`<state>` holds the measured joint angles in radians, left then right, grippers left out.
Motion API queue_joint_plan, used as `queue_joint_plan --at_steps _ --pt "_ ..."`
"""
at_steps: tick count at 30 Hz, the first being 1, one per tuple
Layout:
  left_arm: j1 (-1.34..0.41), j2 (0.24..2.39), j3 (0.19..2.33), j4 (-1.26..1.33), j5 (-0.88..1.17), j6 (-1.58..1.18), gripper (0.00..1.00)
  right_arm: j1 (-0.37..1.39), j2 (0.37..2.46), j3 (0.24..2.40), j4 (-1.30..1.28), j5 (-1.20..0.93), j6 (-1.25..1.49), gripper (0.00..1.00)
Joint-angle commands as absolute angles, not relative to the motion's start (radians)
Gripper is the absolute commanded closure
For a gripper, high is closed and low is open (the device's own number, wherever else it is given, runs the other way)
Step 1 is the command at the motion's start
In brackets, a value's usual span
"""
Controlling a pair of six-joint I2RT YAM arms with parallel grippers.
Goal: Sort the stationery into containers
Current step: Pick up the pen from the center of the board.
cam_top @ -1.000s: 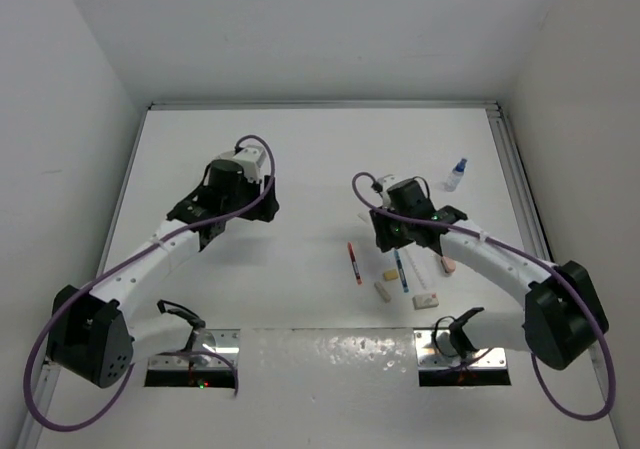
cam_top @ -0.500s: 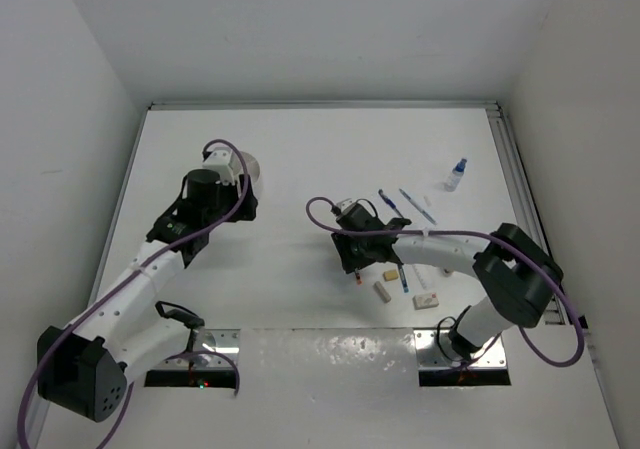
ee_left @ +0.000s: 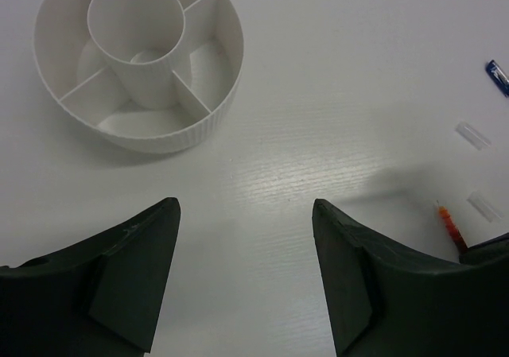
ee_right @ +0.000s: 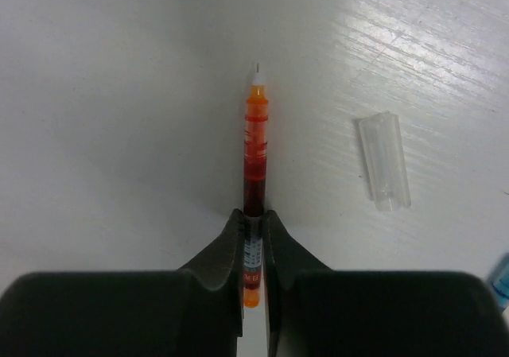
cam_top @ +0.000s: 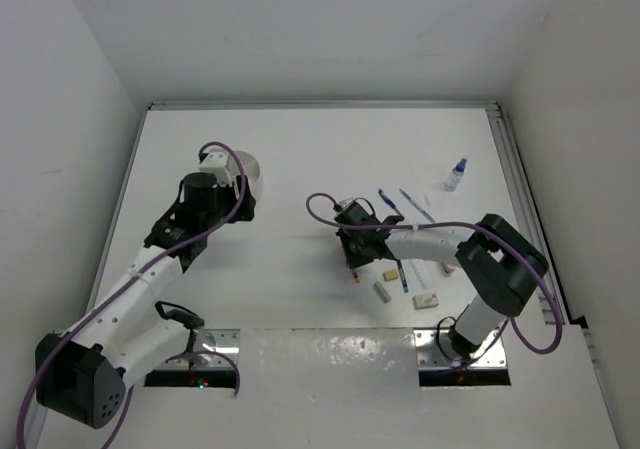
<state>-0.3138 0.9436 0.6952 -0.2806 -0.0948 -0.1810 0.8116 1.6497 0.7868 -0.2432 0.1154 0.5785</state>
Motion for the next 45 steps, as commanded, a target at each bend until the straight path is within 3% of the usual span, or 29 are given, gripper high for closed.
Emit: queue_joint_plan --at_steps 1,2,7,14,20,23,30,33,40,45 --pt "-0.304 0.916 0.698 -0.238 -0.104 -0.181 0.34 0.793 1.666 0.799 -0.219 0.103 0.577 0.96" --pt "-0.304 0.914 0.696 -0.235 -0.103 -0.181 0.34 0.793 1.660 0.799 -0.218 0.101 0.572 1.00" --pt "-0.302 0.911 0.696 -0.206 -0.006 -0.164 0.37 0.793 1.603 0.819 -0.154 0.052 0.499 1.00" --pt "-0.299 0.891 0.634 -0.023 0.514 -0.068 0.41 0.724 1.416 0.790 0.204 -0.043 0.554 1.00" --pt "-0.298 0.945 0.546 0.282 0.736 -0.130 0.22 0.706 1.408 0.770 0.634 -0.069 0.670 1.00" --pt "-0.298 0.977 0.529 0.420 0.785 -0.176 0.19 0.710 1.434 0.799 0.708 -0.089 0.713 1.00" --pt "-0.293 1.029 0.564 0.454 0.841 -0.152 0.18 0.755 1.457 0.802 0.802 -0.112 0.738 1.00" --pt "-0.295 1.040 0.563 0.462 0.853 -0.155 0.20 0.764 1.466 0.789 0.841 -0.124 0.768 1.00" --pt "-0.287 1.058 0.568 0.462 0.773 -0.193 0.37 0.795 1.468 0.781 0.858 -0.137 0.778 1.00" --pt "-0.281 1.066 0.574 0.492 0.836 -0.201 0.43 0.798 1.453 0.736 0.861 -0.121 0.778 1.00"
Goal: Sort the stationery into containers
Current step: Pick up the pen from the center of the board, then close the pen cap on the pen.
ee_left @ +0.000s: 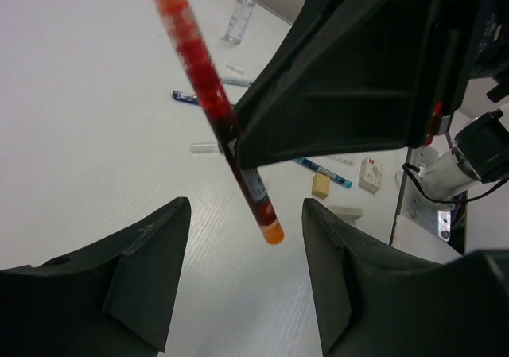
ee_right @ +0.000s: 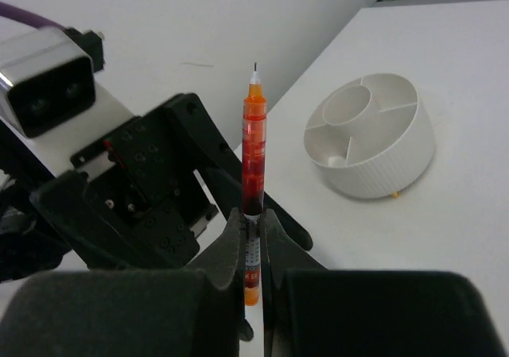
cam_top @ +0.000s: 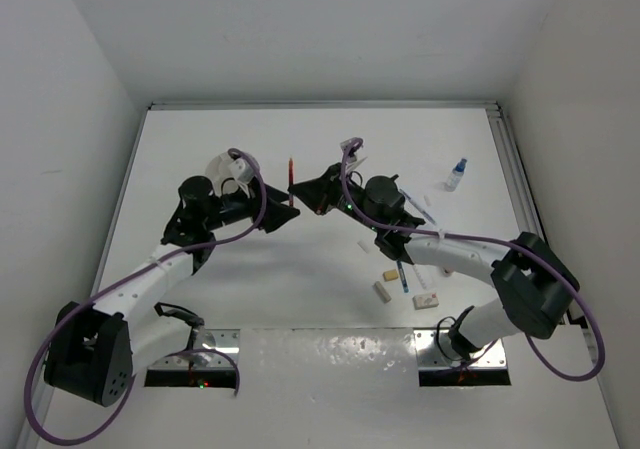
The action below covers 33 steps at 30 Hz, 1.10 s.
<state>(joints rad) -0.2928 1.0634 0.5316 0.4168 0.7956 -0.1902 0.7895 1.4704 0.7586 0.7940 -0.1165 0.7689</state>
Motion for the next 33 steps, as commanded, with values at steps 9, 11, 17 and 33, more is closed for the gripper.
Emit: queue_joint_plan --at_steps 9,11,17,33 --pt "-0.281 1.095 0.597 0.451 0.910 -0.183 0.47 0.816 1.456 0.715 0.848 -0.086 0.716 1.00" --pt "-0.282 1.103 0.591 0.446 0.911 -0.184 0.49 0.818 1.457 0.724 0.851 -0.086 0.718 1.00" --pt "-0.284 1.103 0.574 0.417 0.927 -0.170 0.67 0.818 1.462 0.724 0.888 -0.080 0.744 1.00" --pt "-0.284 1.106 0.580 0.434 0.857 -0.206 0.78 0.834 1.488 0.704 0.900 -0.094 0.744 1.00"
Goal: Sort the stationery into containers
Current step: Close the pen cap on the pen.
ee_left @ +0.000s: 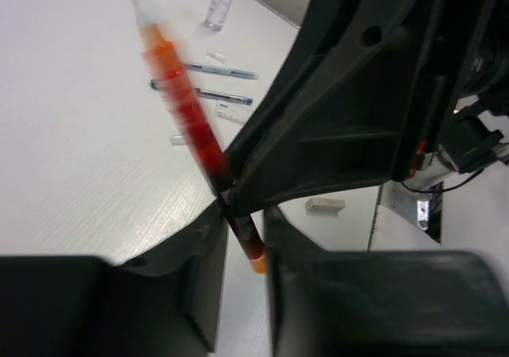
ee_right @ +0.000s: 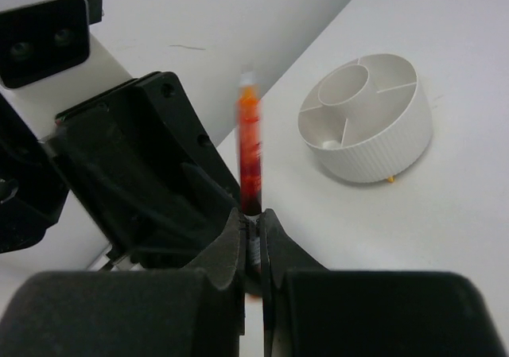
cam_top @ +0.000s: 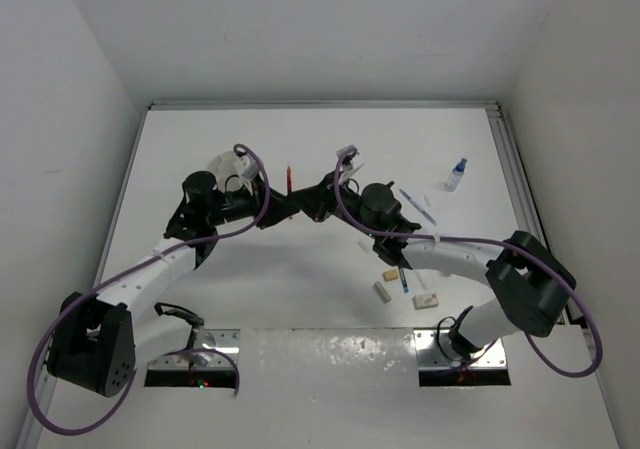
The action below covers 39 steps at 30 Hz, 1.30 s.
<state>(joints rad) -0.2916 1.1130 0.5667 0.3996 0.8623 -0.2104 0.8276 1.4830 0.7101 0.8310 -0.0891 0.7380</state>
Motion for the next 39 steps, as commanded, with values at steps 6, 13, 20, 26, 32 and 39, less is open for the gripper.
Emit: queue_joint_plan --at_steps 6,13,20,26,32,39 --pt "-0.282 1.100 0.583 0.400 0.805 -0.204 1.00 0.834 1.493 0.706 0.905 -0.110 0.753 1.00" --pt "-0.278 1.089 0.621 0.225 0.729 -0.053 1.00 0.808 1.444 0.655 0.876 -0.118 0.744 0.65" --pt "-0.229 1.071 0.666 0.003 0.514 0.121 1.00 0.700 1.183 0.650 0.351 -0.141 0.540 0.31" --pt "-0.204 1.068 0.678 -0.184 0.422 0.189 1.00 0.600 1.135 0.774 -0.262 -0.068 0.327 0.24" --pt "-0.206 0.991 0.640 -0.196 0.414 0.178 1.00 0.534 1.421 0.997 -0.572 -0.023 0.267 0.57" --pt "-0.204 0.942 0.595 -0.175 0.379 0.160 1.00 0.560 1.722 1.209 -0.733 -0.046 0.143 0.68"
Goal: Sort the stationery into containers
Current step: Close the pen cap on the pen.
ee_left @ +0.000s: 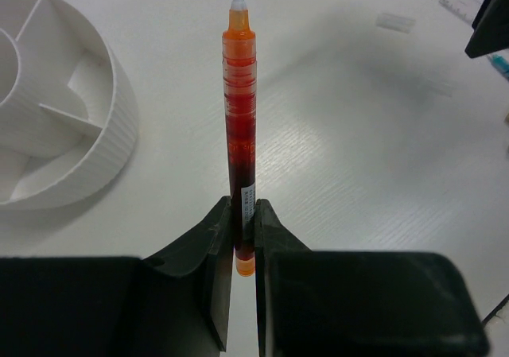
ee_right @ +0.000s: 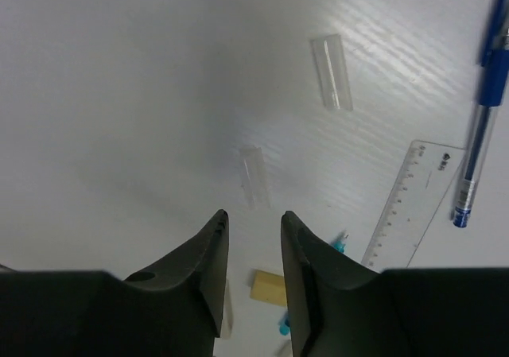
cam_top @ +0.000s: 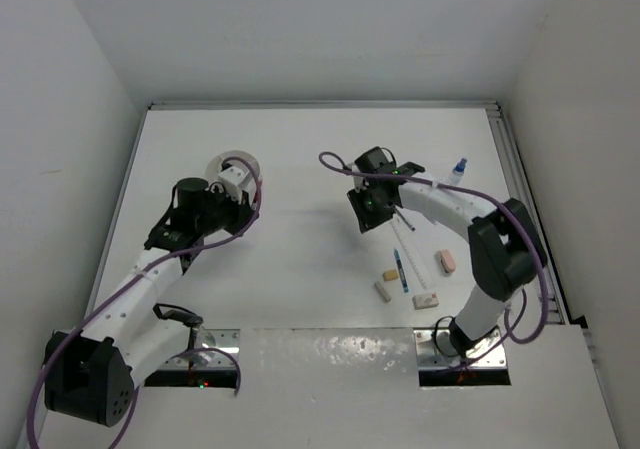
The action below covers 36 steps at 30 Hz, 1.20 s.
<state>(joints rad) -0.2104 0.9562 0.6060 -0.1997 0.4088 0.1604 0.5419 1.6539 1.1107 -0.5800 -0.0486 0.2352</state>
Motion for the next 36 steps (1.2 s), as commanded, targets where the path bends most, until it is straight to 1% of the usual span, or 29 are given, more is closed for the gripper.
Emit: queue_joint_plan --at_steps 1,4,6,9,14,21,24,26,28,29,31,32,34,36 --pt "-0.204 0.942 0.594 -0.176 0.376 0.158 1.00 0.567 1.745 1.218 -0.747 -0.048 0.134 0.69" --pt "-0.203 0.934 0.578 -0.161 0.371 0.147 1.00 0.578 1.799 1.223 -0.759 -0.052 0.110 0.67" --pt "-0.201 0.928 0.566 -0.140 0.376 0.134 1.00 0.584 1.812 1.209 -0.746 -0.052 0.109 0.64" --pt "-0.198 0.931 0.554 -0.123 0.394 0.121 1.00 0.595 1.835 1.207 -0.704 -0.081 0.098 0.62" --pt "-0.189 0.945 0.548 -0.110 0.362 0.097 1.00 0.603 1.904 1.229 -0.697 -0.091 0.084 0.62" --pt "-0.181 0.951 0.558 -0.094 0.368 0.080 1.00 0.601 1.960 1.259 -0.650 -0.034 0.060 0.62" --pt "-0.178 0.954 0.557 -0.087 0.368 0.081 1.00 0.603 1.974 1.262 -0.641 -0.028 0.060 0.65" --pt "-0.175 0.953 0.560 -0.090 0.368 0.084 1.00 0.606 1.976 1.252 -0.629 -0.015 0.061 0.70" --pt "-0.176 0.953 0.563 -0.094 0.368 0.086 1.00 0.606 1.973 1.235 -0.617 -0.008 0.067 0.83" --pt "-0.176 0.953 0.563 -0.094 0.368 0.092 1.00 0.606 1.970 1.232 -0.614 -0.008 0.067 0.91" --pt "-0.175 0.951 0.566 -0.098 0.367 0.098 1.00 0.604 1.965 1.229 -0.617 -0.012 0.066 0.98" --pt "-0.175 0.951 0.566 -0.101 0.371 0.109 1.00 0.601 1.951 1.230 -0.621 -0.026 0.066 1.00" --pt "-0.178 0.951 0.569 -0.106 0.380 0.138 1.00 0.586 1.924 1.256 -0.626 -0.092 0.077 1.00" --pt "-0.175 0.953 0.580 -0.120 0.443 0.179 1.00 0.563 1.855 1.291 -0.612 -0.145 0.115 1.00"
